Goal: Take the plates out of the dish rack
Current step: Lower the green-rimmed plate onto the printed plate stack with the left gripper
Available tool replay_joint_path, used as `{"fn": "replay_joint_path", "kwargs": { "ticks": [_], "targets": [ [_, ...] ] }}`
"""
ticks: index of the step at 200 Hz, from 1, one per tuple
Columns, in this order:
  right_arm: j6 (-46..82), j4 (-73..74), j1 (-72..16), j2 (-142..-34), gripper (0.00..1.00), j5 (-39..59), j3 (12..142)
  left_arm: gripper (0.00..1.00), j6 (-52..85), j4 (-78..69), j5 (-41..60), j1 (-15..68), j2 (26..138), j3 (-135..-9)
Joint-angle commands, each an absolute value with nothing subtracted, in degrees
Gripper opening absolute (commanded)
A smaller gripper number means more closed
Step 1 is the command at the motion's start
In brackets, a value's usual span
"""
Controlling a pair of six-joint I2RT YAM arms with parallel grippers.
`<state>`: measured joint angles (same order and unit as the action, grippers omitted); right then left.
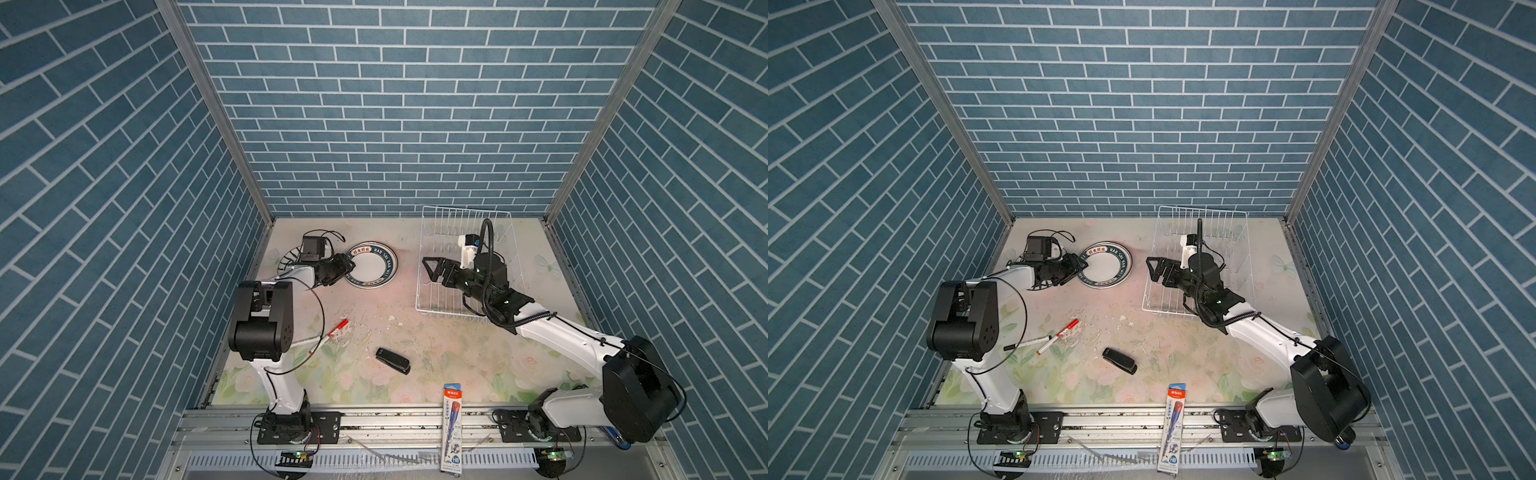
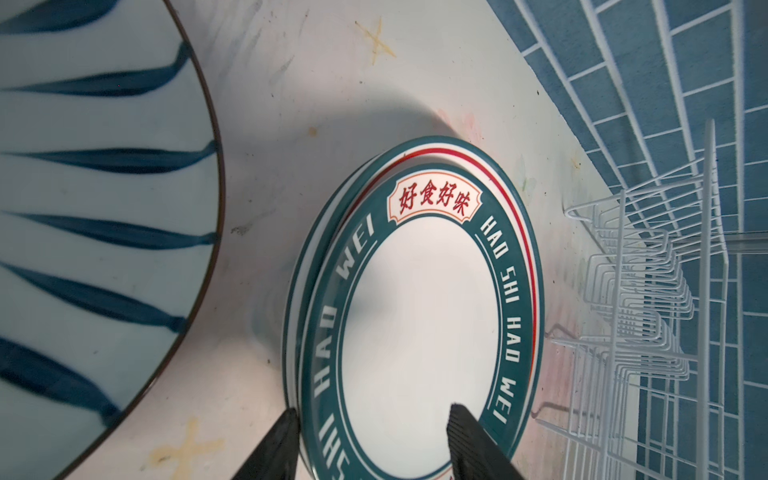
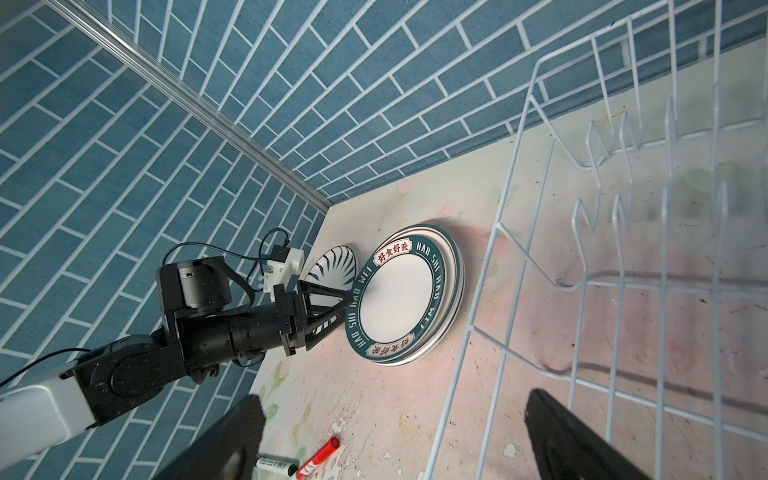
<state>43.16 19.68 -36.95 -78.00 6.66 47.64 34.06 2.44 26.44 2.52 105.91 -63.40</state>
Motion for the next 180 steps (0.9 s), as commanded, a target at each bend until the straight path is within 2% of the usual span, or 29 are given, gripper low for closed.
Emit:
{"fn": "replay_joint_path", "kwargs": {
  "ticks": [1,180],
  "targets": [
    [42.26,20.2,-36.99,-78.3,0.99,5.87,48.69,0.59,34.31,0.97,28.28,3.08,107.2,-64.91],
    [42.27,20.04,-36.83,-78.39,0.99,6.24,49.46,0.59,33.23,4.31,22.93,4.39,103.31,-65.15]
  ]
}}
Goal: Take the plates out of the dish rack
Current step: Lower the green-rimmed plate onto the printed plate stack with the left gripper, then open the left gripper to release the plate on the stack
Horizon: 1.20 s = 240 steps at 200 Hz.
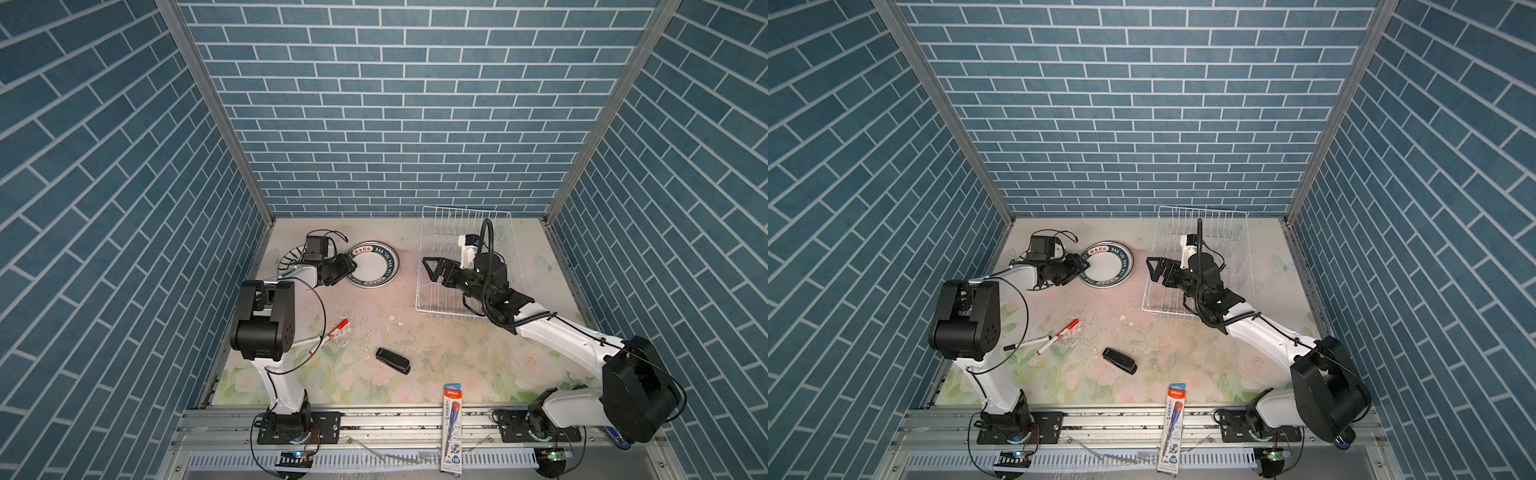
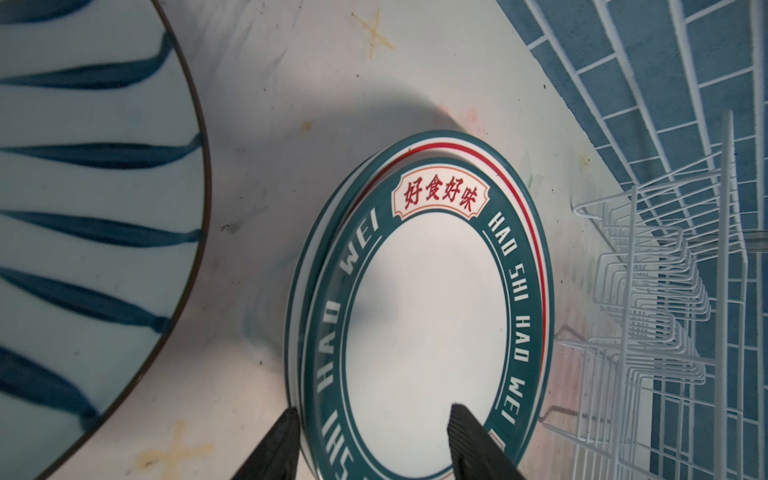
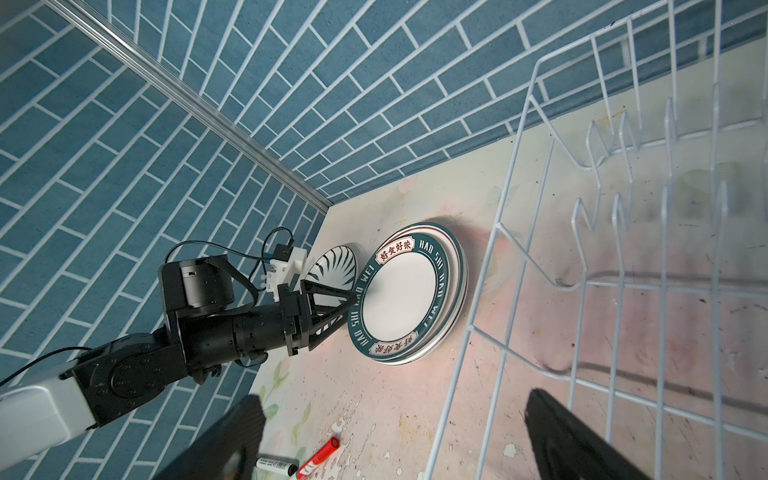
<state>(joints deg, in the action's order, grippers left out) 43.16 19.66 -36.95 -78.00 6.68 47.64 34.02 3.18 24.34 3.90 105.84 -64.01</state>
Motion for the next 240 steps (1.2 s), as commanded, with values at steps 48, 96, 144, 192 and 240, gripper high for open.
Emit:
{"fn": "replay_joint_path", "kwargs": {
  "ticks": [48,96,144,192,240],
  "targets": [
    [42.27,19.92,-37.0,-78.89,0.99,6.5,50.07,0.6,32.93,4.88,22.9,4.4,102.75,-65.13],
    [42.23,19.94,-36.93,-79.19,0.99,6.59,50.19,0.6,32.96,4.95,24.43,4.69,103.87,-66.41],
    [42.19,20.06,-36.99,-79.58,0.99,6.5,50.19,0.59,29.97,10.12,23.2,8.43,106.9,-71.63],
    [41.97,19.86,-37.0,-79.72,0.99,6.59,50.01,0.6,30.64,10.08,25.6,12.49,111.8,-75.87],
    [42.0,19.84,-36.89,-79.98,0.99,6.58,49.97,0.6,32.99,8.57,27.84,15.4,116.45,-79.25]
  ]
}}
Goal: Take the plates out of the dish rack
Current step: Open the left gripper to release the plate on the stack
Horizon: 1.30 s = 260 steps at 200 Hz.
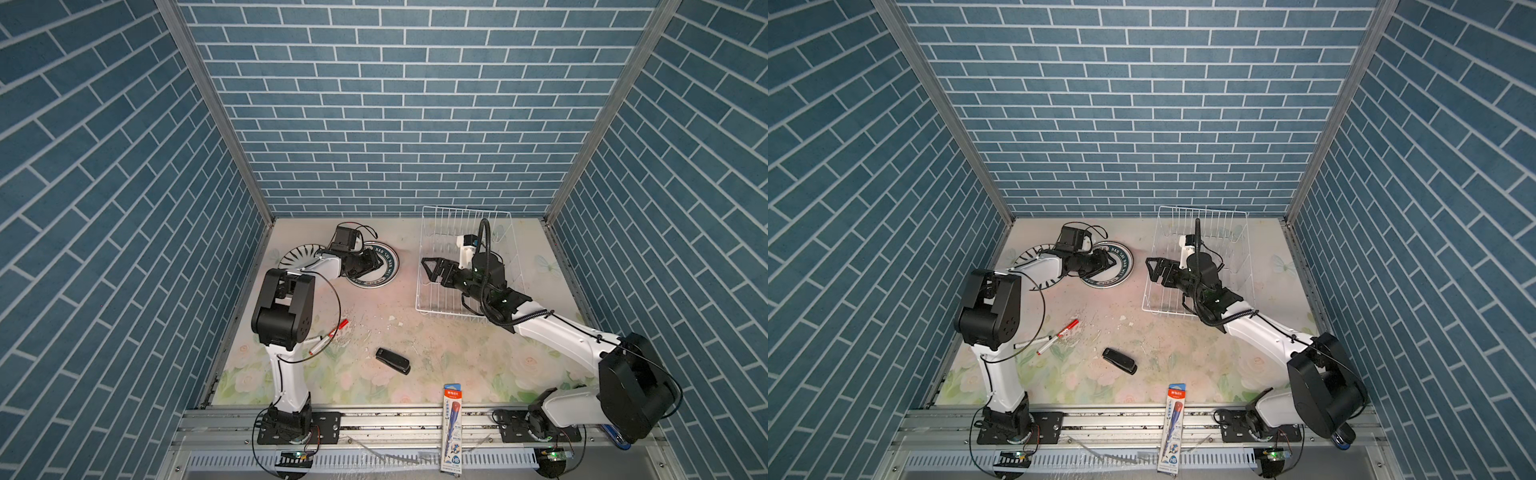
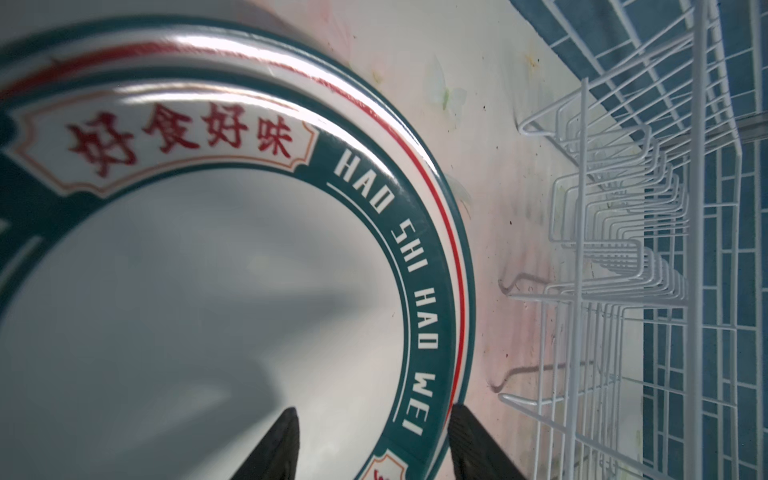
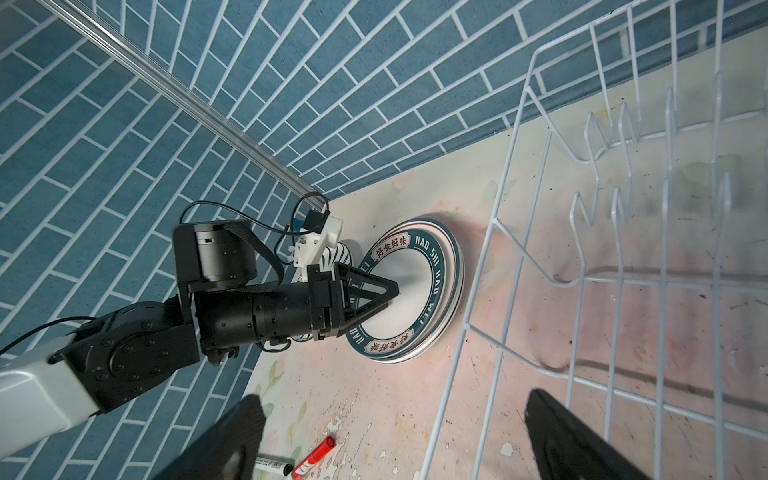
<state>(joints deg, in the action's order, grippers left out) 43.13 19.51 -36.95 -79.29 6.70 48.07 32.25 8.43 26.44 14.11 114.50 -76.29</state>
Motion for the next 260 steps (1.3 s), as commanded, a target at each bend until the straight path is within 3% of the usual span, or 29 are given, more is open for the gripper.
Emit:
{"fn": "replay_joint_path", "kwargs": {
  "ticks": [1,76,119,260],
  "targets": [
    [42.0,19.9,-36.9,-79.98,0.99,6.59,49.95,0.6,33.02,8.59,27.89,15.43,116.5,-79.31],
    [42.01,20.04,-36.91,-80.77,0.99,6.85,50.76,0.6,37.56,4.01,32.27,17.62,121.87,-82.42],
    [42.14,19.7,-36.91,-81.19,0.99,6.84,50.93,0.6,35.81,5.07,29.35,17.66,119.39,-81.23],
    [42.01,18.36,-36.84,-78.75,0.99,5.98,49.75,0.6,39.71,2.07,34.88,18.85,122.69,-82.09]
  ]
}}
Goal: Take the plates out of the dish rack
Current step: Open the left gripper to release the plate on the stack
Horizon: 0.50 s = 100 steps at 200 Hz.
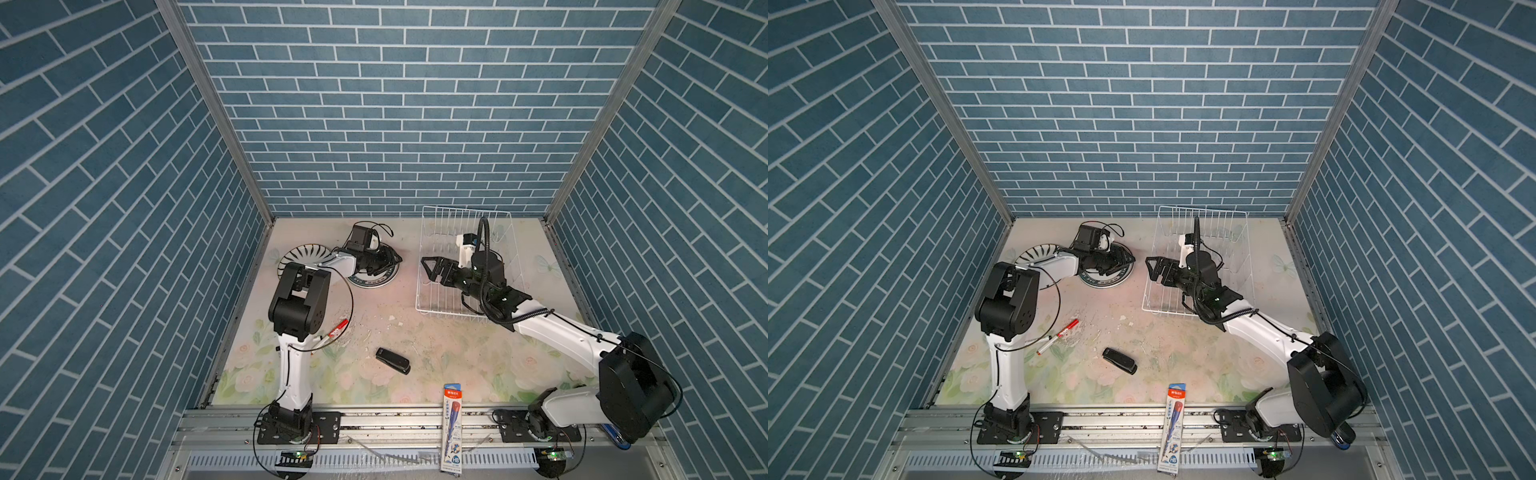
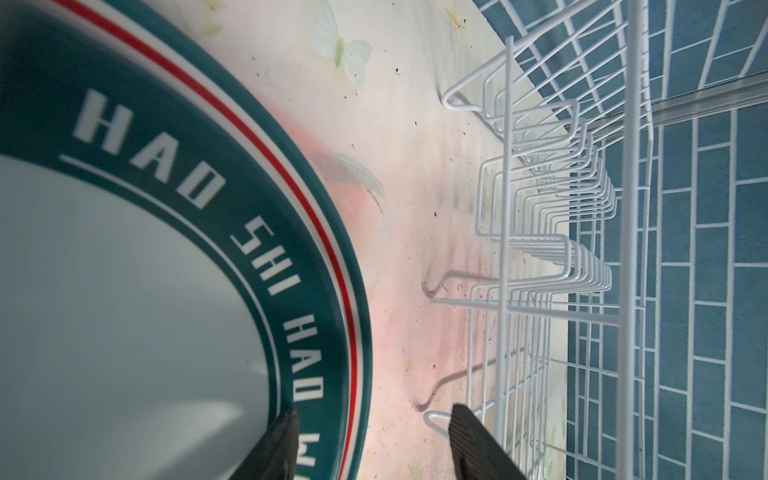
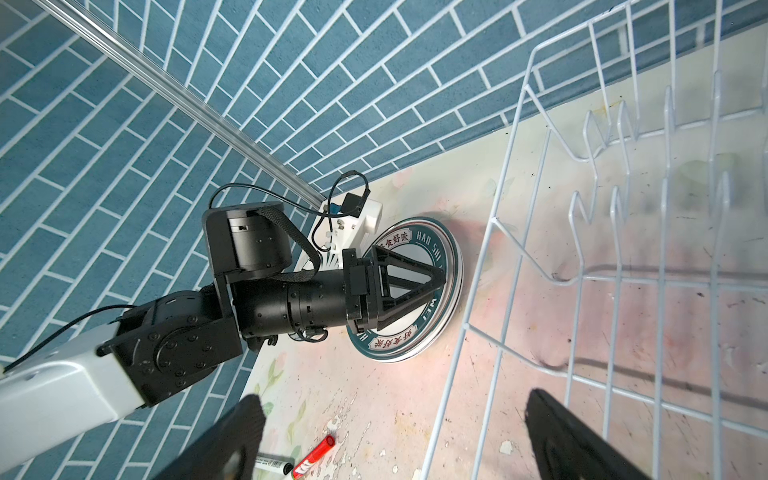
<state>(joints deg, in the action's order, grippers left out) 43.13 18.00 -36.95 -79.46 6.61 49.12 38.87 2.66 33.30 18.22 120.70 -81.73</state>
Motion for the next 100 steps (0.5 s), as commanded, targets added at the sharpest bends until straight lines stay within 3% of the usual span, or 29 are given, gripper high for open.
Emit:
{"fn": "replay_joint_path", "kwargs": {
  "ticks": [1,57,100],
  "targets": [
    [42.01,18.36,-36.88,-78.75,0.99,5.98,49.75,0.6,39.81,1.96,34.97,18.83,122.74,-82.09],
    [41.74,18.46,-36.85,-78.75,0.99,5.69,49.75,0.6,40.87,0.8,36.18,19.16,123.85,-82.75],
    [41.82,18.1,-36.86,-78.96,0.99,5.71,50.02,0.62,36.9,5.05,29.45,18.22,117.83,-81.24]
  ]
}}
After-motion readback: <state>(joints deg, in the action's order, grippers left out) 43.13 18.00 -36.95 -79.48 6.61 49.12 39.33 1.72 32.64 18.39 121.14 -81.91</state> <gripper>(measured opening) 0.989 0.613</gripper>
